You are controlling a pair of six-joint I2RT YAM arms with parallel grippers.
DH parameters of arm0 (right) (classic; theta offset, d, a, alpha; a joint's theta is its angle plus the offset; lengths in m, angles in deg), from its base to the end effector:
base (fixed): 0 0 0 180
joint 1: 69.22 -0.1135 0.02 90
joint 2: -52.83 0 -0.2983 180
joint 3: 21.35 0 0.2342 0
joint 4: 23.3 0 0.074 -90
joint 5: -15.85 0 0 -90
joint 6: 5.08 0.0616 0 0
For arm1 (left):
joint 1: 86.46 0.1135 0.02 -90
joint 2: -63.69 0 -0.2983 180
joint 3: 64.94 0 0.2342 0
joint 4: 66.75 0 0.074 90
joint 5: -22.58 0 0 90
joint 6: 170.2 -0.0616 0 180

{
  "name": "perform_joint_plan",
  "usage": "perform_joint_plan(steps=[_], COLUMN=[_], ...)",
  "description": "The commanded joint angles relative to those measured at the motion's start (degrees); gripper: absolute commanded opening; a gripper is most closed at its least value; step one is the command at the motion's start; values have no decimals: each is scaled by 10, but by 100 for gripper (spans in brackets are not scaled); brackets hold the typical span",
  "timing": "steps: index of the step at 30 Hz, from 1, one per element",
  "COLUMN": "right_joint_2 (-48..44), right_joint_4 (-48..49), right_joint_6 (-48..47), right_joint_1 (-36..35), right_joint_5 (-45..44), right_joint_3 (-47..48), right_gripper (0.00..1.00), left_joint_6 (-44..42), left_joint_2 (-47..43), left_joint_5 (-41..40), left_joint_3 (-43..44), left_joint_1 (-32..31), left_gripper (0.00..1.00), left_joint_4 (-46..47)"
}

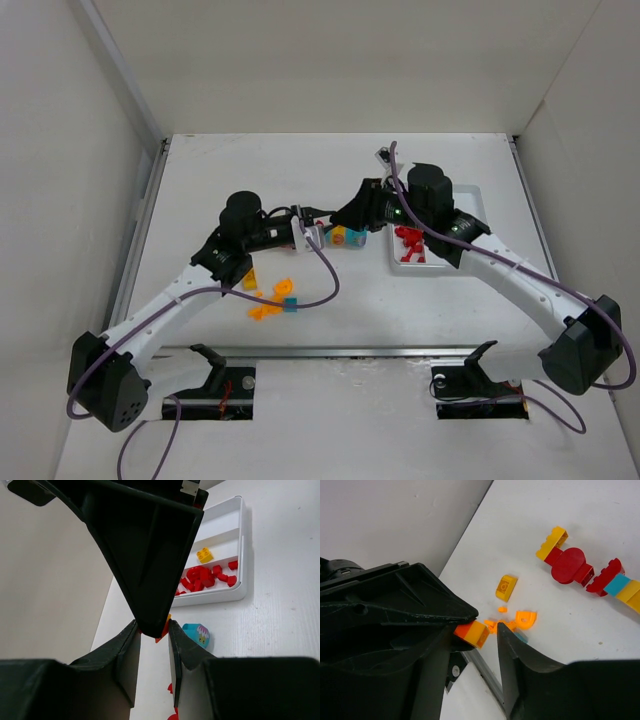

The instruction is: Sort the legos into containers by color

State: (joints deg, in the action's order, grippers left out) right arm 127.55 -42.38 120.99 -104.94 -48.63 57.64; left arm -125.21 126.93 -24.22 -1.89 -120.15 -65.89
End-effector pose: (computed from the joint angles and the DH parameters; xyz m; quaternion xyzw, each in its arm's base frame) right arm 0.2283 0.1968 0.3856 -0.1324 0.7732 0.4906 0.3794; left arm 0.1753 -0.1675 0.3805 0.6169 0.3394 -0.1923 0.6836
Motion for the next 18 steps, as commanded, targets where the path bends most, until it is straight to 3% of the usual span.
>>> perform_joint_plan(steps=[1, 4, 5, 9, 11, 14, 18], right_joint_2=[-1, -1, -1, -1, -1, -6, -25], right_joint_4=[38, 38, 38, 38, 38, 38, 2], right_joint_6=[5, 5, 5, 5, 5, 5, -5], right_joint_1=[-5, -5, -5, -10, -10, -10, -10], right_joint_5=[-6, -1, -1, -1, -1, -12, -64], right_joint_3=[20, 20, 20, 20, 20, 15, 15], right_gripper=[46, 33, 33, 10, 0, 0, 0], left_joint_6=[20, 28, 28, 34, 34, 34, 40], left_joint_2=[-21, -21, -21, -21, -21, -21, -21], left_joint_5=[-11, -29, -29, -35, -41, -41, -41], left_joint_3=[-5, -5, -10, -10, -10, -15, -15], left_joint_1=[-5, -5, -5, -10, -10, -16, -21], left_gripper=[0, 0, 0, 0, 27, 31, 80], left_joint_4=[39, 45, 45, 50, 50, 45, 38])
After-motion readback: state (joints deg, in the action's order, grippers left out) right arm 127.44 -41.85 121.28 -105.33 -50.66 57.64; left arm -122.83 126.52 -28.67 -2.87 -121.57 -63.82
